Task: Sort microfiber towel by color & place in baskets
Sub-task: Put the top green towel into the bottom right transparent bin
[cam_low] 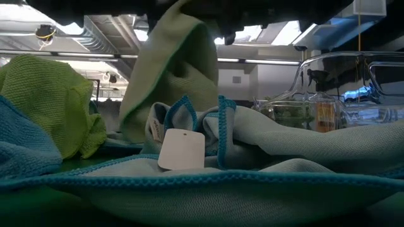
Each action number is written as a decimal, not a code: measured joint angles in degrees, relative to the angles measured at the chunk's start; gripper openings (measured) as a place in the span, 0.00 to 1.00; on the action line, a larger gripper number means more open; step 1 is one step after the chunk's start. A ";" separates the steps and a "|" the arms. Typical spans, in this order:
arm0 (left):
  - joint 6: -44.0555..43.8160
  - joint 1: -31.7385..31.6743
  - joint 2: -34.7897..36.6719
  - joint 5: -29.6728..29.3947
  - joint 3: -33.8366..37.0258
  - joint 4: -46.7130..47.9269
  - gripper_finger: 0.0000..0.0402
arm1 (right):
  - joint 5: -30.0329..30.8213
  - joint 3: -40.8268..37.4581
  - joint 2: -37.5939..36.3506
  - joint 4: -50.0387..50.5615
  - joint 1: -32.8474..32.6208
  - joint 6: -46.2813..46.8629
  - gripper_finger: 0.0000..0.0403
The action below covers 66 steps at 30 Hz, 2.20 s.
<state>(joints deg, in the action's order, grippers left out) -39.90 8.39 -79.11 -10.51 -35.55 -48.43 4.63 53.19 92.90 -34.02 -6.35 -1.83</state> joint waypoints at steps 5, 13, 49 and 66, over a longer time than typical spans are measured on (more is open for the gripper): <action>0.02 -0.01 -0.09 1.21 -0.31 -0.01 0.01 | -0.31 0.00 0.00 0.00 0.00 -0.01 0.35; 3.05 0.01 -0.09 1.34 -0.31 -0.08 0.10 | -3.71 0.00 0.00 0.20 0.00 0.03 0.04; 9.11 0.01 -0.07 2.52 -0.24 12.19 0.28 | -11.03 0.02 -48.30 43.20 0.00 25.02 0.01; 9.07 0.01 -0.07 2.23 -0.24 12.05 0.28 | -18.76 17.47 -58.62 80.37 0.00 40.50 0.02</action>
<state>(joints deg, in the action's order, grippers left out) -30.83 8.40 -79.18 -8.27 -35.79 -36.38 -14.13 70.66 34.28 46.35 -6.35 38.68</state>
